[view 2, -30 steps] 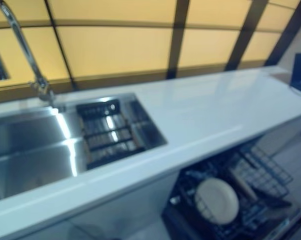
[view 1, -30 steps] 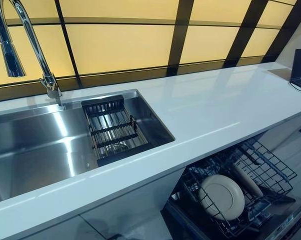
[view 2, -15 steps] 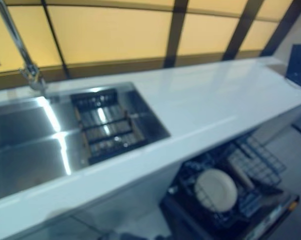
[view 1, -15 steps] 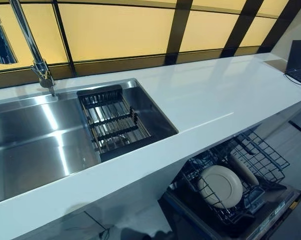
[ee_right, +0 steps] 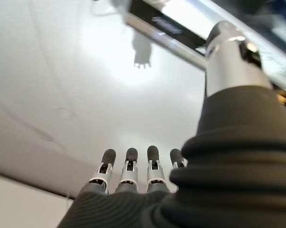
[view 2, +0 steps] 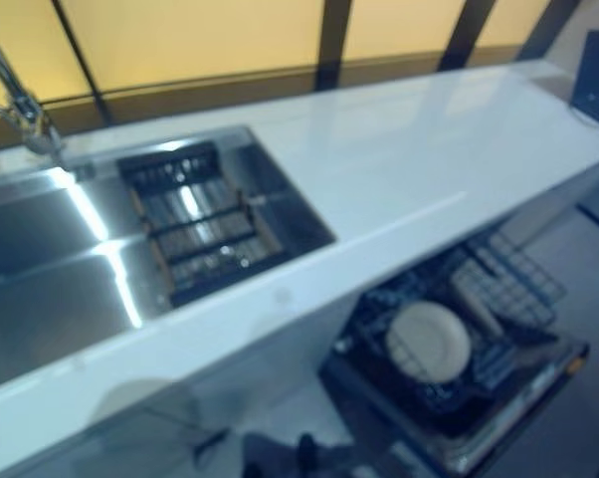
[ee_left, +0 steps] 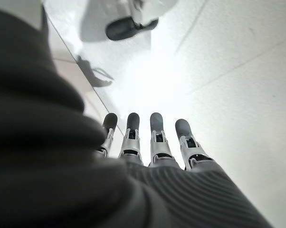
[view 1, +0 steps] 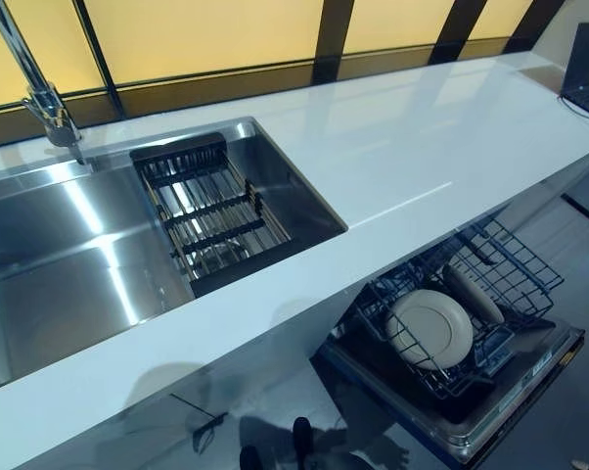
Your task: Take plates into dishwasher
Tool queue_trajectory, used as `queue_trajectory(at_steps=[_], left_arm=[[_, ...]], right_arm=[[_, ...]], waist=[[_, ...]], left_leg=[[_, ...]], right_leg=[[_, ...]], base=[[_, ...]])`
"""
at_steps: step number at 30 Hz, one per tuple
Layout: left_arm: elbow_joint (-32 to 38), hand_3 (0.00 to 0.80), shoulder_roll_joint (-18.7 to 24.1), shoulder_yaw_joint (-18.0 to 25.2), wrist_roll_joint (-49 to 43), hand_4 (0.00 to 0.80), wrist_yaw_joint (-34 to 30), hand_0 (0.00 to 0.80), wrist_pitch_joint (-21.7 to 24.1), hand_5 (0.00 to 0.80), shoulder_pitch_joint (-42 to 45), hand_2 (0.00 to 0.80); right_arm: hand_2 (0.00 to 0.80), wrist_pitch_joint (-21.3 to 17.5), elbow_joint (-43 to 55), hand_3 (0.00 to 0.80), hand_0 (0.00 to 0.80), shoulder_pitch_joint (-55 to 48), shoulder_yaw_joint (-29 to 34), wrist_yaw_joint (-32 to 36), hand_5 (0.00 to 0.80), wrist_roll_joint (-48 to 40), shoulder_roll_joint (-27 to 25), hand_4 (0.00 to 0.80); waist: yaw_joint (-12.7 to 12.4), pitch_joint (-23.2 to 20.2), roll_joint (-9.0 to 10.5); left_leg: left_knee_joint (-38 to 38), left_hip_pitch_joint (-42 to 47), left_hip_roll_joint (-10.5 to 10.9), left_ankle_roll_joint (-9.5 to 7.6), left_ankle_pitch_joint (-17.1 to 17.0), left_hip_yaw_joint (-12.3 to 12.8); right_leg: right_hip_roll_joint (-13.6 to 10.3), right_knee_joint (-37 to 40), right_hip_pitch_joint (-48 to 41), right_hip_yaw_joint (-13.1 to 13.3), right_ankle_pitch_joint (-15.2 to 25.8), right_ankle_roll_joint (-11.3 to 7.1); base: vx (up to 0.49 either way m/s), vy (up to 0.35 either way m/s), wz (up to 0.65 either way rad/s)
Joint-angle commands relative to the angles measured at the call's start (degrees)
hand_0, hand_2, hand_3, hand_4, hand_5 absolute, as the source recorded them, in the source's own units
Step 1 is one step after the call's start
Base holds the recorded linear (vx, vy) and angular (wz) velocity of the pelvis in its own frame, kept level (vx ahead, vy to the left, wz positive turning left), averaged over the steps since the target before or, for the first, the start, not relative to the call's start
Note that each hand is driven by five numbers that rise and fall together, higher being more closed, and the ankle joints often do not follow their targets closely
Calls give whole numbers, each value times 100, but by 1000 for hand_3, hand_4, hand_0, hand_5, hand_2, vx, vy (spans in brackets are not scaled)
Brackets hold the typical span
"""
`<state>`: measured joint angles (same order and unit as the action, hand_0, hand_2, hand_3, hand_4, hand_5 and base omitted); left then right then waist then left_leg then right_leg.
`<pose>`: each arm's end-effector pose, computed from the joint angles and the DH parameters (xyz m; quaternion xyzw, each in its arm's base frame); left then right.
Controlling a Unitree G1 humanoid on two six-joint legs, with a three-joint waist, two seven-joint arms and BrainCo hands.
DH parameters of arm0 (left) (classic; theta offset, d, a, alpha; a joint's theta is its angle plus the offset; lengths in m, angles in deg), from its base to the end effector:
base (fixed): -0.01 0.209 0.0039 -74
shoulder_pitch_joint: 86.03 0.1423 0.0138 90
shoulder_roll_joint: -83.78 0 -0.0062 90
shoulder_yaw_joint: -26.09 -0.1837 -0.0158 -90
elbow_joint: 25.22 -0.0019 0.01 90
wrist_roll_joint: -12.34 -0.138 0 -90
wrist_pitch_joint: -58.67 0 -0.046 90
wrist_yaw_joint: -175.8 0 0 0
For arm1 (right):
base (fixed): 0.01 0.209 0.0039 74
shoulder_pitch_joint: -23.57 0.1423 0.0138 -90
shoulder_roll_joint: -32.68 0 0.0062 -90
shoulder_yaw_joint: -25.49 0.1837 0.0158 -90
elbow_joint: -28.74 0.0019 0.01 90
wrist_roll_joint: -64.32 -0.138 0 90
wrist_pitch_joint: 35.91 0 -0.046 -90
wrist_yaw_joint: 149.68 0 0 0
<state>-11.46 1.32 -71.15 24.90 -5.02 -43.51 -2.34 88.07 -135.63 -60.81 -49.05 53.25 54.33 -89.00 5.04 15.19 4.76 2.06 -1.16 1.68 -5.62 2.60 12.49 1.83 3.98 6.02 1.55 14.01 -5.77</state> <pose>0.0852 0.2858 -0.0938 0.0955 0.6409 0.1437 0.7480 0.0637 -0.4154 0.0034 0.0819 0.6449 -0.2770 0.7075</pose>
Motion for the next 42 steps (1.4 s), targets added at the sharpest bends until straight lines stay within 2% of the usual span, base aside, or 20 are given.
queue_trajectory(at_steps=[1, 3, 5, 7, 10, 12, 15, 19, 24, 29, 37, 39, 42], left_arm=[[-256, 0, 221, 206, 92, 0, 28, 0, -145, 0, -13, 0], [-285, 0, 345, 288, 118, 0, -64, 0, -132, 0, -69, 0], [-268, 0, 466, 286, 154, 0, -116, 0, -134, 0, -185, 0], [-258, 0, 617, 298, 159, 0, -187, 0, -111, 0, -334, 0], [-209, 0, 725, 320, 530, 0, -138, 0, -40, 0, -508, 0], [-102, 0, 703, 337, 677, 0, -98, 0, -18, 0, -638, 0], [-37, 0, 649, 274, 738, 0, -123, 0, 32, 0, -764, 0], [62, 0, 471, 103, 713, 0, -209, 0, 86, 0, -792, 0], [69, 0, 320, 30, 702, 0, -255, 0, 201, 0, -647, 0], [114, 0, 327, -41, 640, 0, -233, 0, 214, 0, -666, 0], [87, 0, 534, -88, 597, 0, -305, 0, 144, 0, -925, 0], [79, 0, 591, -128, 728, 0, -305, 0, 108, 0, -990, 0], [76, 0, 593, 37, 1732, 0, -215, 0, -153, 0, -962, 0]], right_arm=[[0, -92, -91, 0, 0, -23, -608, -250, 0, -35, 105, 0], [0, -103, -168, 0, 0, 78, -690, -385, 0, -223, 240, 0], [0, -106, -211, 0, 0, 226, -801, -604, 0, -491, 352, 0], [0, -238, -231, 0, 0, 324, -902, -878, 0, -782, 562, 0], [0, -275, -86, 0, 0, 410, -1077, -922, 0, -908, 749, 0], [0, -285, -50, 0, 0, 447, -1194, -864, 0, -1051, 864, 0], [0, -400, 29, 0, 0, 501, -1237, -1196, 0, -1429, 919, 0], [0, -588, 126, 0, 0, 563, -1114, -1596, 0, -1733, 871, 0], [0, -555, 167, 0, 0, 588, -1098, -1733, 0, -1708, 862, 0], [0, -326, 51, 0, 0, 572, -1229, -1572, 0, -1413, 925, 0], [0, -451, -8, 0, 0, 770, -1152, -1916, 0, -1900, 842, 0], [0, -550, 17, 0, 0, 826, -1146, -2090, 0, -2064, 852, 0], [0, -446, 82, 0, 0, 874, -1143, -2275, 0, -1974, 887, 0]], waist=[[-258, -323, -184], [-397, -409, -123], [-499, -441, -38], [-529, -334, 66], [-603, -207, 244], [-622, -126, 349], [-603, -76, 394], [-539, -5, 262], [-485, -36, 57], [-468, -63, -67], [-437, -79, -201], [-434, -39, -241], [-437, 49, -319]], left_leg=[[313, -149, 133, -284, 510, -856], [614, -382, 105, -339, 640, -943], [913, -656, -1, -328, 708, -1006], [1240, -916, -186, -269, 793, -1087], [1318, -1170, -331, -69, 628, -1192], [1142, -1254, -368, 51, 453, -1250], [825, -1259, -380, 165, 214, -1355], [360, -1170, -389, 278, -77, -1441], [-175, -869, -396, 341, -353, -1437], [-393, -766, -375, 407, -490, -1477], [-514, -768, -367, 384, -557, -1501], [-493, -817, -383, 387, -578, -1522], [-705, -851, -433, 466, -782, -1696]], right_leg=[[-761, -1373, -204, -248, -793, 305], [-1020, -1392, -468, -271, -527, 253], [-1157, -1171, -619, -242, -462, 237], [-1080, -1131, -452, 25, -493, 190], [-932, -749, -600, -168, -1052, 135], [-839, -574, -669, -272, -1215, 85], [-722, -393, -722, -370, -1348, 59], [-668, -416, -663, -461, -1444, 113], [-661, -418, -747, -520, -1535, 180], [-667, -367, -806, -579, -1596, 216], [-702, -641, -625, -599, -1723, 236], [-681, -858, -505, -608, -1819, 272], [-531, -1211, -264, -631, -2050, 410]], base=[[-126, -128, -23], [-142, -201, -12], [-223, -322, -15], [-280, -454, -17], [-238, -469, 2], [-249, -437, 21], [-218, -376, 26], [-177, -202, 17], [-105, -85, 12], [-99, -42, 9], [-124, -17, 1], [-160, -105, -4], [-206, -216, -4]])
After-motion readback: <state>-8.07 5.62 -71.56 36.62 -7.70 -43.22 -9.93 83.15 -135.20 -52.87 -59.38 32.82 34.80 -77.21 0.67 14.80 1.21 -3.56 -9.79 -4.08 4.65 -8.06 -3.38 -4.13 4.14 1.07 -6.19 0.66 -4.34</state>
